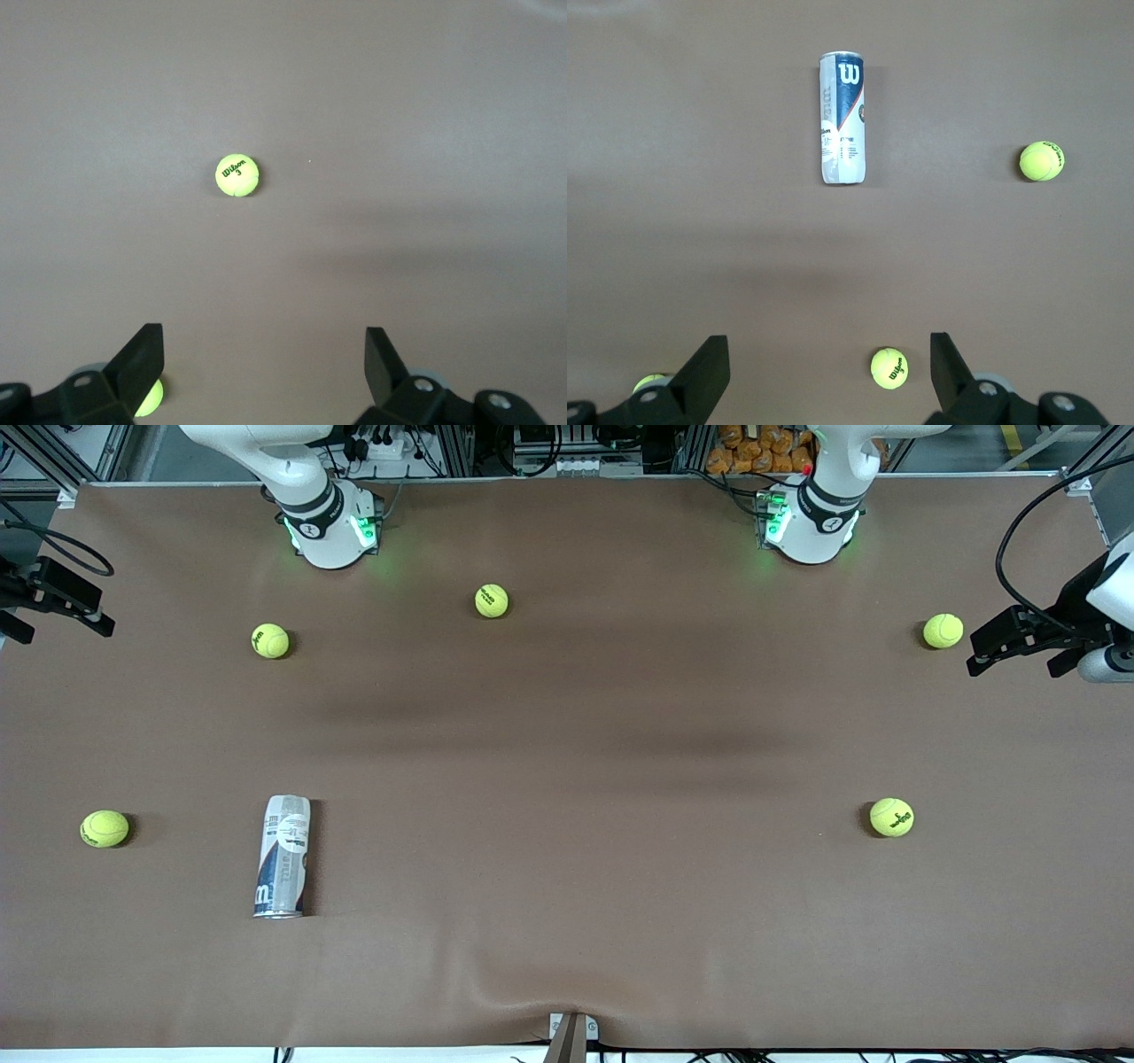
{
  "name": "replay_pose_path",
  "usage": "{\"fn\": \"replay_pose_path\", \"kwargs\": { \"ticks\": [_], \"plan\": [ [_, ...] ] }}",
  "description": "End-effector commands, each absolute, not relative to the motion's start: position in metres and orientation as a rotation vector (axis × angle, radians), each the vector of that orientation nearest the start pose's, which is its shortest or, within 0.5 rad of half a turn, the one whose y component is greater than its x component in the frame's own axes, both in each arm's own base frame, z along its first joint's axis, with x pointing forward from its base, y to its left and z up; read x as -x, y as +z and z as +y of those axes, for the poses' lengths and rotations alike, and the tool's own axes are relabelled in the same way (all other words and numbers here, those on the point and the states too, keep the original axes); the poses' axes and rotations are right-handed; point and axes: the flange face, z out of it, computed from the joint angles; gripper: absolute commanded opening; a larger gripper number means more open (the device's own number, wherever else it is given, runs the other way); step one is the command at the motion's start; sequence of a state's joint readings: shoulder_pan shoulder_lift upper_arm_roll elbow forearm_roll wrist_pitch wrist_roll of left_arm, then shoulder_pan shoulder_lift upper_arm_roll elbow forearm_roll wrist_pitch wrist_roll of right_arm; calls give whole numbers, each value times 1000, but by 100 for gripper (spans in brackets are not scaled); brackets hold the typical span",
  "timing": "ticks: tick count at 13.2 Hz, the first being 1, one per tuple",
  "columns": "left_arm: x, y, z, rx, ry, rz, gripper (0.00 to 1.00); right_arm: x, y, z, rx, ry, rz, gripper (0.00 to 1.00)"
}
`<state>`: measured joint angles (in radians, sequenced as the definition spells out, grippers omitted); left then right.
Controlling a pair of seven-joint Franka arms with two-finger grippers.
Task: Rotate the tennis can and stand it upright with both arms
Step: 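Reach the right gripper down to the lying Wilson can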
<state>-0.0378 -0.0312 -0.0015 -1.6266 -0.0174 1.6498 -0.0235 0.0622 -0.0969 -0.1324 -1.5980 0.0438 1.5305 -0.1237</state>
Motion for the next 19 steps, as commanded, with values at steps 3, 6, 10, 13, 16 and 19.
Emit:
{"fn": "replay_pose_path", "kwargs": {
  "ticks": [3, 6, 10, 13, 16, 19],
  "plan": [
    [-552, 627, -25, 3150, -84, 28, 100, -516, 657, -31, 3097, -49, -70, 100],
    [-552, 627, -24, 3153, -84, 26, 100, -537, 621, -25, 3102, 48, -81, 100],
    [-558, 616, -17, 3148, -55, 12, 100, -588, 504, -19, 3107, 240, -83, 100],
    [-559, 616, -17, 3148, -53, 9, 100, -621, 412, -13, 3128, 196, -91, 100],
    [-559, 615, -17, 3146, -53, 29, 100, -653, 351, -12, 3146, 76, -88, 100],
    [-557, 618, -20, 3148, -60, 36, 100, -682, 303, -11, 3146, 16, -67, 100]
  ]
}}
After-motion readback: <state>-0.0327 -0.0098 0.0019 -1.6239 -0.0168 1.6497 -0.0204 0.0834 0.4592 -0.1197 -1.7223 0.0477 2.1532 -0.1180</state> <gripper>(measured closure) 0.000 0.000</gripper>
